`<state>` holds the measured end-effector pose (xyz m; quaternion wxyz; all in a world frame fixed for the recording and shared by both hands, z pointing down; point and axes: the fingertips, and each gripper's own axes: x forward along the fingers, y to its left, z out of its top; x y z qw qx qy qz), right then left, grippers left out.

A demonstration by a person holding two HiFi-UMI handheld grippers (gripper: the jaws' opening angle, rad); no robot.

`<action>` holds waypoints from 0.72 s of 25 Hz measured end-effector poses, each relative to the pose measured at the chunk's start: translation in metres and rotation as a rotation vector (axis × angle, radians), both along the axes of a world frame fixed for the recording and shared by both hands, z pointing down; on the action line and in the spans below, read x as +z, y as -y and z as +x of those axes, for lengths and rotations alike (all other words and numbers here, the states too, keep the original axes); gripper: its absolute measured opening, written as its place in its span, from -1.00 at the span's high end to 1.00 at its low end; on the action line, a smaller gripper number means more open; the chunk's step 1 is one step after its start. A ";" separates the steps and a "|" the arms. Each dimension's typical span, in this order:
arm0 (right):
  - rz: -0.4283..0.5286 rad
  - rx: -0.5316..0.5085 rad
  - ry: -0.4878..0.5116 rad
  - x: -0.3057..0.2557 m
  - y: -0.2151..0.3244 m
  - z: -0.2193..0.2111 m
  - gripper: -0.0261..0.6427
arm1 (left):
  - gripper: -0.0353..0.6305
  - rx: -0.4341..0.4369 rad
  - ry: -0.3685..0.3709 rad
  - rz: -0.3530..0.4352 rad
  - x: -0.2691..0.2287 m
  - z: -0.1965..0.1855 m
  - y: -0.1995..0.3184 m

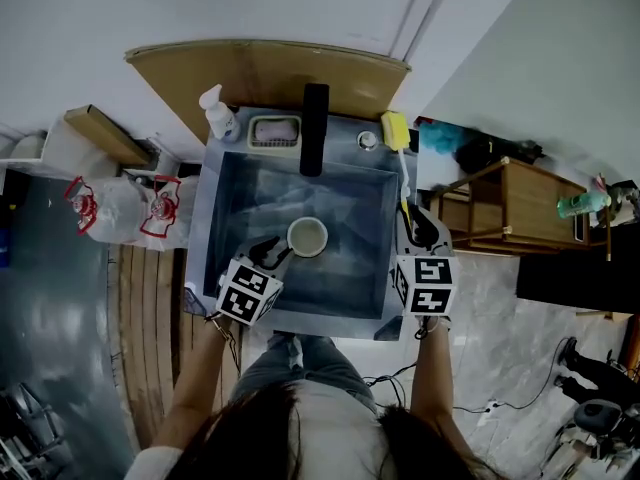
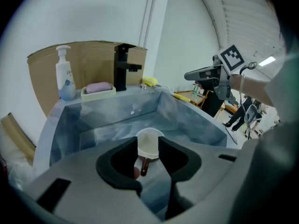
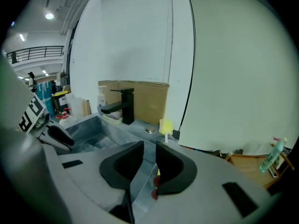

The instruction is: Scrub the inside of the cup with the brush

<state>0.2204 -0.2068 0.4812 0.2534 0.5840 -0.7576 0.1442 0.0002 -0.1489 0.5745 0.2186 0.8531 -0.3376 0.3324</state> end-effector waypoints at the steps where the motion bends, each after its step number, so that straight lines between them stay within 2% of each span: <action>1: -0.006 0.004 0.000 0.004 0.003 0.003 0.66 | 0.50 0.002 0.010 -0.011 0.004 0.000 0.000; 11: -0.081 0.013 -0.011 0.047 0.029 0.022 0.61 | 0.41 0.028 0.091 -0.100 0.046 -0.004 -0.002; 18: -0.113 0.024 -0.013 0.069 0.048 0.031 0.59 | 0.39 0.050 0.176 -0.173 0.075 -0.012 -0.006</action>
